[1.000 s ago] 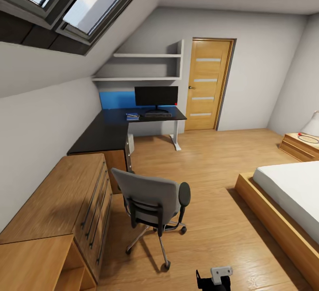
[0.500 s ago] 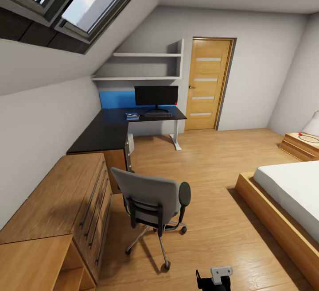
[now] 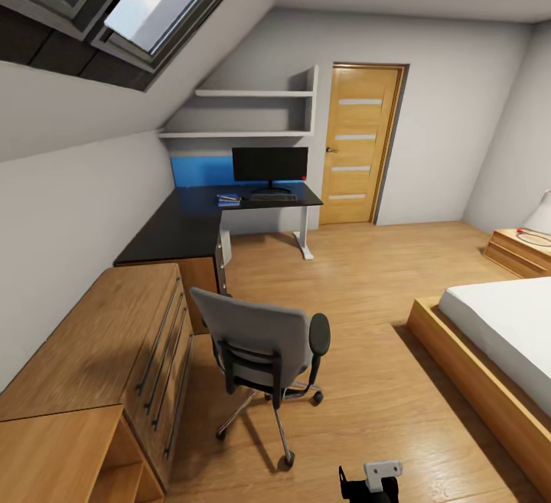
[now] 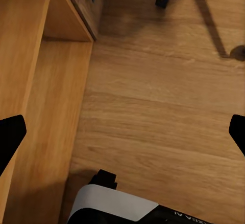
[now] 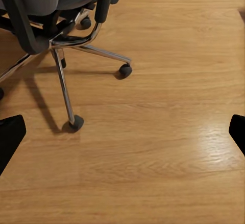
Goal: In the bedroom, organize the workspace by keeping the computer under the desk, ensuring the monitor is on the desk, placing the keyboard on the desk next to the monitor, placing the mouse on the desk next to the keyboard, moving the folder from the swivel chair onto the desk next to the mouse, stacking the notebook on top of the folder with the pen on top of the notebook, and positioning the swivel chair next to the desk.
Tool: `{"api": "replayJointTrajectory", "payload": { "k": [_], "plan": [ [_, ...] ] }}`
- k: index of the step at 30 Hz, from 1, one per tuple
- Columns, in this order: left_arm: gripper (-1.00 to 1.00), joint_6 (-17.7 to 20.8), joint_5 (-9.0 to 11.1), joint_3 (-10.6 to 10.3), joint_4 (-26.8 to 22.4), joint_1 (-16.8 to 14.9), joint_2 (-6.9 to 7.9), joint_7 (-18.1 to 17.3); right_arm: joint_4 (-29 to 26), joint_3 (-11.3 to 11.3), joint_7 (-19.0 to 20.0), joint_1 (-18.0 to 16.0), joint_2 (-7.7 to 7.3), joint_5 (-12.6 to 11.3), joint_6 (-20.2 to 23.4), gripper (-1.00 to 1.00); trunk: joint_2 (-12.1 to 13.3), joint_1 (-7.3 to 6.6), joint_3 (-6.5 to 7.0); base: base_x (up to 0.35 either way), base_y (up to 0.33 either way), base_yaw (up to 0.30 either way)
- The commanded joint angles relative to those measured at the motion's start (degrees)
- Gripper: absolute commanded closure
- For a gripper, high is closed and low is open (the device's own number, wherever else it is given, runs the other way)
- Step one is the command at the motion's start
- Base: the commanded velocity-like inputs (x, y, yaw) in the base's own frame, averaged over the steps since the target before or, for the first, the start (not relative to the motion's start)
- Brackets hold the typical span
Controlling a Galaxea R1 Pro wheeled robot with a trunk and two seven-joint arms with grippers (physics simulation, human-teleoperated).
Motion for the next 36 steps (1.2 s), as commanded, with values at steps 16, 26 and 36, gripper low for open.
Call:
{"api": "replayJointTrajectory", "payload": {
  "k": [16, 26, 36],
  "plan": [
    [-1.00, -0.28, 0.61, -0.49, -0.02, -0.07, 0.03, 0.26, 0.12, 0.52, -0.16, -0.07, 0.08, -0.58, -0.29, -1.00, -6.51, 3.54, -2.97, 0.000, 0.000, 0.000],
    [-1.00, -0.28, 0.61, -0.49, -0.02, -0.07, 0.03, 0.26, 0.12, 0.52, -0.18, -0.07, 0.08, -0.58, -0.26, -1.00, -10.52, 5.73, -4.77, 0.000, 0.000, 0.000],
    [-1.00, -0.28, 0.61, -0.49, -0.02, -0.07, 0.03, 0.26, 0.12, 0.52, -0.18, -0.07, 0.03, -0.58, -0.24, -1.00, -14.53, 7.93, -6.56, 0.000, 0.000, 0.000]
  ]
}}
